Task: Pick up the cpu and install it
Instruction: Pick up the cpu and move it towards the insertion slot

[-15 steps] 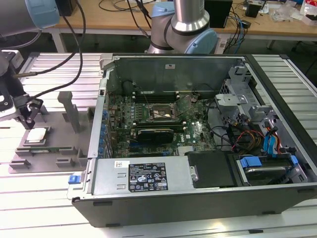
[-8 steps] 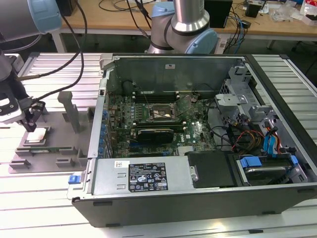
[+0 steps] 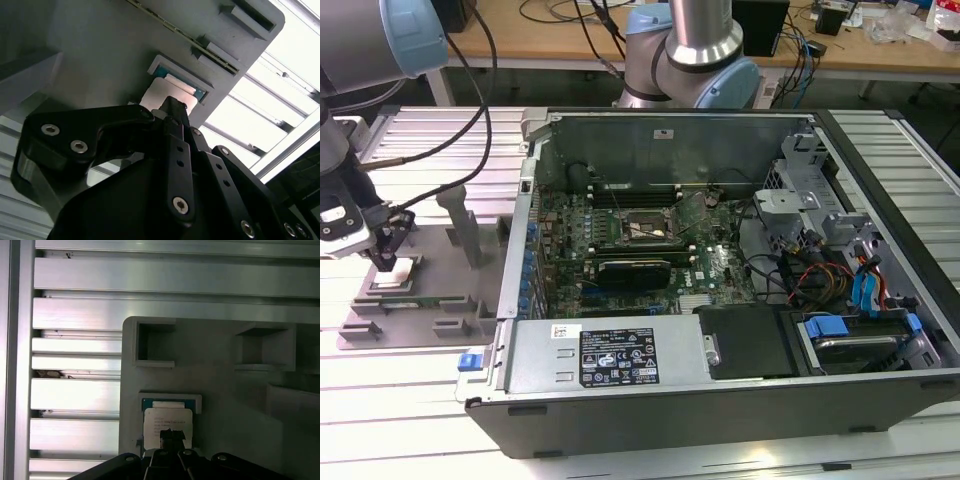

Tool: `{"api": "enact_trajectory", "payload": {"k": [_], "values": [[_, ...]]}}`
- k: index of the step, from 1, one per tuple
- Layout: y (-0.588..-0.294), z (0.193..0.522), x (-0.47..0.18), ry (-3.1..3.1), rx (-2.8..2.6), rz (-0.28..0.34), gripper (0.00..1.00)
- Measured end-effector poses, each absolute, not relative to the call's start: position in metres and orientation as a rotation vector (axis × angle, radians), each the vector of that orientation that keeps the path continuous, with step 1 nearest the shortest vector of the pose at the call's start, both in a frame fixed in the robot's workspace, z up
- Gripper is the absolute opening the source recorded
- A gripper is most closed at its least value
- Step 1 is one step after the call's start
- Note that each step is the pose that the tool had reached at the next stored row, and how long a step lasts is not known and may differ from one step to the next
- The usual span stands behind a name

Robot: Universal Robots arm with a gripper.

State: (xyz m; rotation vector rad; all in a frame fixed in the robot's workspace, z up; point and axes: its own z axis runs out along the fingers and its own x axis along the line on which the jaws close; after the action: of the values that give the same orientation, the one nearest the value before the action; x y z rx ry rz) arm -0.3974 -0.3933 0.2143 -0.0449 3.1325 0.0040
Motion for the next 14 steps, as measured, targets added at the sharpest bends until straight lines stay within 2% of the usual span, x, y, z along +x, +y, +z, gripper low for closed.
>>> {"api": "enact_trajectory", "payload": {"k": [2, 8, 9, 10, 11, 14], "values": [[-0.393, 0.214, -0.397, 3.133, -0.045, 0.004, 0.11], [-0.393, 0.214, -0.397, 3.133, -0.045, 0.004, 0.48], [-0.393, 0.214, -0.397, 3.133, -0.045, 0.004, 0.60], [-0.393, 0.214, -0.397, 3.133, -0.045, 0.004, 0.60], [-0.393, 0.214, -0.397, 3.133, -0.045, 0.004, 0.66], [-0.393, 0.203, -0.397, 3.133, -0.045, 0.004, 0.66]]}}
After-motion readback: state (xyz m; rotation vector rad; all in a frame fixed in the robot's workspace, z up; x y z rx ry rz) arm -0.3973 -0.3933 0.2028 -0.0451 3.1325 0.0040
